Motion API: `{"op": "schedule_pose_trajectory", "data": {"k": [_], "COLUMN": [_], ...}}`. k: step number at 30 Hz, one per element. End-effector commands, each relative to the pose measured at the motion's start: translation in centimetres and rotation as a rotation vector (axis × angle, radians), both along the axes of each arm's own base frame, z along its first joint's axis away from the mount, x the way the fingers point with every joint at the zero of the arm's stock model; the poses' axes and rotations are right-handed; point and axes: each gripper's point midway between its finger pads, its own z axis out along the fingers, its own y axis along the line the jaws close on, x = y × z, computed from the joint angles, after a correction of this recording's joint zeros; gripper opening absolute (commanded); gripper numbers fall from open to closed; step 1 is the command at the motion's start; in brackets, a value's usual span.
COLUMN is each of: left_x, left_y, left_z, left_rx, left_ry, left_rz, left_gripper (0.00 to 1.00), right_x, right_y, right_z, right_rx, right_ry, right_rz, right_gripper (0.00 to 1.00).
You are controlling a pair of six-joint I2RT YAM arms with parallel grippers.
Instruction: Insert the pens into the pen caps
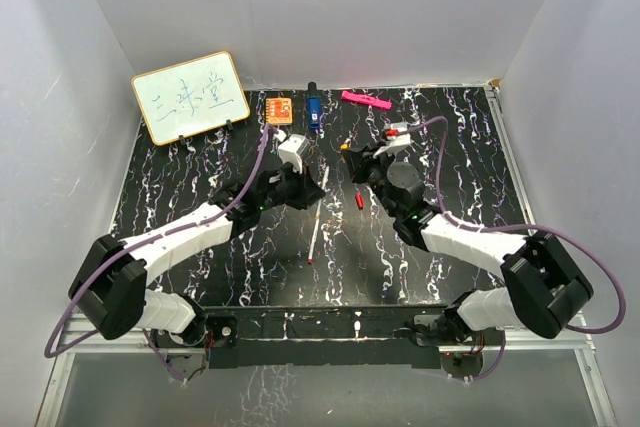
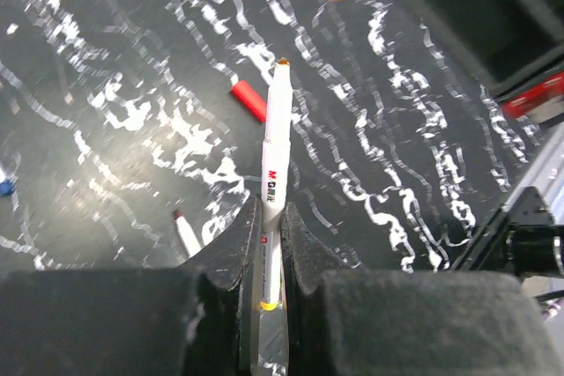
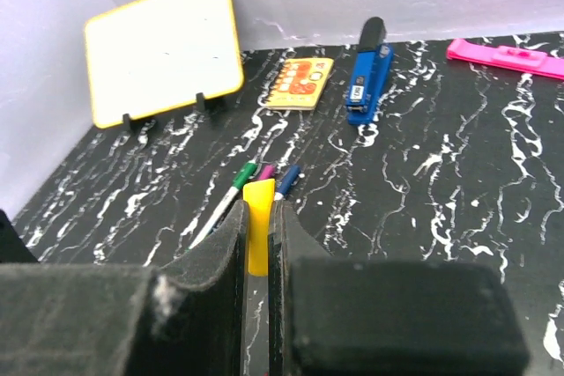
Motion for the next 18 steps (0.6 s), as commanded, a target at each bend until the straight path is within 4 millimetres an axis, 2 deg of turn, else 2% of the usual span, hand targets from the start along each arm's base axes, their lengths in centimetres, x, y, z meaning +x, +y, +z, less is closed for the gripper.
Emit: {"op": "schedule_pose_trajectory", "data": {"k": [1, 8, 18], "left_x": [-0.9, -1.8, -1.5], "left_y": [-3.3, -4.4, -4.3], "left_z": [5.4, 5.5, 6.8], "left_rx": [-0.178, -0.214, -0.253], "left_ry": [-0.152, -0.154, -0.193], "left_rz": [-0.093, -0.121, -0.095], "left_gripper": [0.0, 0.0, 0.0], "right_x": [-1.9, -3.7, -4.6], "right_y": [0.4, -0.6, -1.0], "right_z": [6.9, 8.7, 9.2], "right_rx": [0.2, 0.308, 0.37], "right_ry": [-0.222, -0.303, -0.317], "right_rz": [0.079, 0.099, 0.11], "right_gripper": [0.0, 0.0, 0.0]}}
